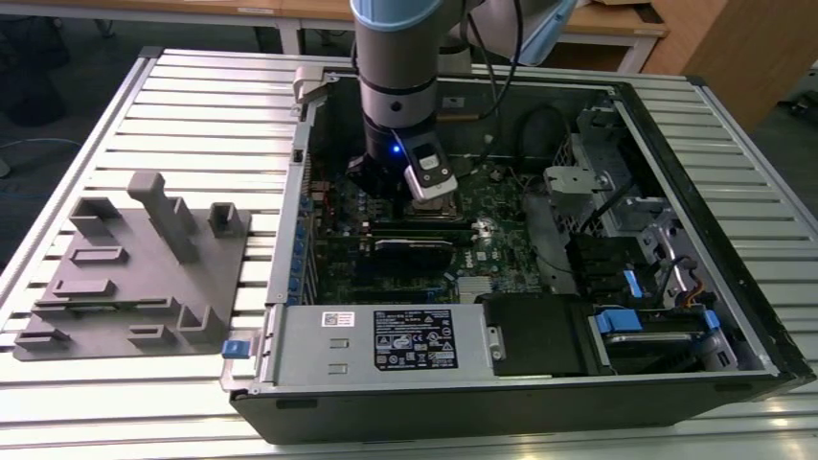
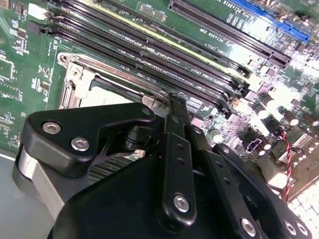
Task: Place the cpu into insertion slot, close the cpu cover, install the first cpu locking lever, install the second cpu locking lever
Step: 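Install the second cpu locking lever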
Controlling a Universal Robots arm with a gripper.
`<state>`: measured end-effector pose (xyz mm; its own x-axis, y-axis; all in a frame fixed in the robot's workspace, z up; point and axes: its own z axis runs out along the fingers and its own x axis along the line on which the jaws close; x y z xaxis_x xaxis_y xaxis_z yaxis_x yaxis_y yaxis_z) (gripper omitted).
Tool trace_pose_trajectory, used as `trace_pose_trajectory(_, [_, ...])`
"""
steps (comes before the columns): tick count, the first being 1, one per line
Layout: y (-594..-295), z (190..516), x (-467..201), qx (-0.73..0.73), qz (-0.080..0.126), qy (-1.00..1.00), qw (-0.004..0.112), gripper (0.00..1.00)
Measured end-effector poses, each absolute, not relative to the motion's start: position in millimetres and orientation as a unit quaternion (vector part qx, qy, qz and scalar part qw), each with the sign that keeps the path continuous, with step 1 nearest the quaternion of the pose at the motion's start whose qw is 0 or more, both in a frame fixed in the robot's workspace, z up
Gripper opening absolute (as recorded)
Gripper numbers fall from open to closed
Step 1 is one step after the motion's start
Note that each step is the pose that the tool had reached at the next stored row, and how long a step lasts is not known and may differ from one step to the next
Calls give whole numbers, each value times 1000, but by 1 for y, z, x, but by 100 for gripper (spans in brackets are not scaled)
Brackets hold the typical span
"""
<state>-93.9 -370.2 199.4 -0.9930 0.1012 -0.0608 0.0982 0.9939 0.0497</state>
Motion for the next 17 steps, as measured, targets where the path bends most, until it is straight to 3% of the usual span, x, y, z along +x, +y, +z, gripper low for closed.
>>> trace_pose_trajectory(17, [-370,199,-100,50,29,998,33,11])
